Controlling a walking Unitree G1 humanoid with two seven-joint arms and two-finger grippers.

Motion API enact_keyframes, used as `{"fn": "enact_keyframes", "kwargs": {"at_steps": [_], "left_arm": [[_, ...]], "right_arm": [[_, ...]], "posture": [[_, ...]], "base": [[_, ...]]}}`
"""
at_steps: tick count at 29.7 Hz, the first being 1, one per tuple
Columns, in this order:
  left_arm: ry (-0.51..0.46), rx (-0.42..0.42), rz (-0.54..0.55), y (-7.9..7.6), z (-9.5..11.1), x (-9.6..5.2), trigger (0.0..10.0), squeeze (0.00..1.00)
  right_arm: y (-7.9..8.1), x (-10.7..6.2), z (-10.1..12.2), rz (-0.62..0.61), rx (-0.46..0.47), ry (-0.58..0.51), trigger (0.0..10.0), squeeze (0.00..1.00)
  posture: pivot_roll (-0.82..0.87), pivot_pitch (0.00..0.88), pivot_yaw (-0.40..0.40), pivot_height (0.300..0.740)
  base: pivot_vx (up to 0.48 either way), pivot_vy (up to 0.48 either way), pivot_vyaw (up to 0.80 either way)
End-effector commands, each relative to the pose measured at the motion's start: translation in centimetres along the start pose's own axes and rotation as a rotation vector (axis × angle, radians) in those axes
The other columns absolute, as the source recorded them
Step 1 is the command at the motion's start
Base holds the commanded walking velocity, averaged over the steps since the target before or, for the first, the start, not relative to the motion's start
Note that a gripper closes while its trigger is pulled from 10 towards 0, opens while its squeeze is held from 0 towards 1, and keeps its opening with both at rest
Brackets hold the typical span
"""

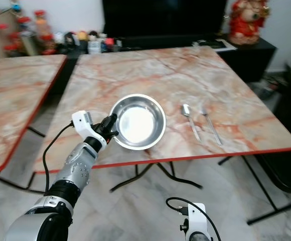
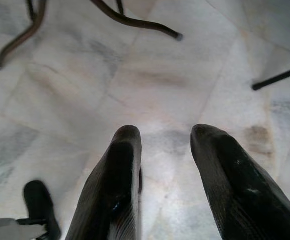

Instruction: Setting the table

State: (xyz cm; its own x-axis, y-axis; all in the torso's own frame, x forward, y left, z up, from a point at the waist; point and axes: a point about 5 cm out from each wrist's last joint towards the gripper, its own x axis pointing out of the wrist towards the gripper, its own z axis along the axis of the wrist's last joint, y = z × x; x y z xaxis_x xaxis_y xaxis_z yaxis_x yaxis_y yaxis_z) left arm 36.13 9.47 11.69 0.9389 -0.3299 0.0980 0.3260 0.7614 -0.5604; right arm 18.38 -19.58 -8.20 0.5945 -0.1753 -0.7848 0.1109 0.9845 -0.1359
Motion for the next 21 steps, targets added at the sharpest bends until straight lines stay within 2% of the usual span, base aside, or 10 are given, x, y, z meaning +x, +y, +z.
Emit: {"fn": "enact_keyframes", "kwargs": {"at_steps": [1, 9, 21], "left_arm": [[-0.020, 0.029, 0.013, 0.50, 0.92, 0.08, 10.0, 0.00], [-0.020, 0.031, 0.014, 0.52, 0.95, 0.08, 10.0, 0.00], [-0.024, 0.030, 0.017, 0.53, 0.92, 0.04, 10.0, 0.00]], "right_arm": [[0.54, 0.05, 0.39, 0.014, -0.001, -0.010, 10.0, 0.00], [0.64, 0.05, 0.42, 0.017, 0.000, -0.010, 10.0, 0.00], [0.70, 0.02, 0.24, 0.018, -0.006, -0.003, 10.0, 0.00]], "posture": [[0.03, 0.000, 0.044, 0.740], [0.03, 0.000, 0.045, 0.740], [0.03, 0.000, 0.051, 0.740]], "base": [[0.285, 0.000, 0.00], [0.281, 0.000, 0.00], [0.000, 0.000, 0.00]]}}
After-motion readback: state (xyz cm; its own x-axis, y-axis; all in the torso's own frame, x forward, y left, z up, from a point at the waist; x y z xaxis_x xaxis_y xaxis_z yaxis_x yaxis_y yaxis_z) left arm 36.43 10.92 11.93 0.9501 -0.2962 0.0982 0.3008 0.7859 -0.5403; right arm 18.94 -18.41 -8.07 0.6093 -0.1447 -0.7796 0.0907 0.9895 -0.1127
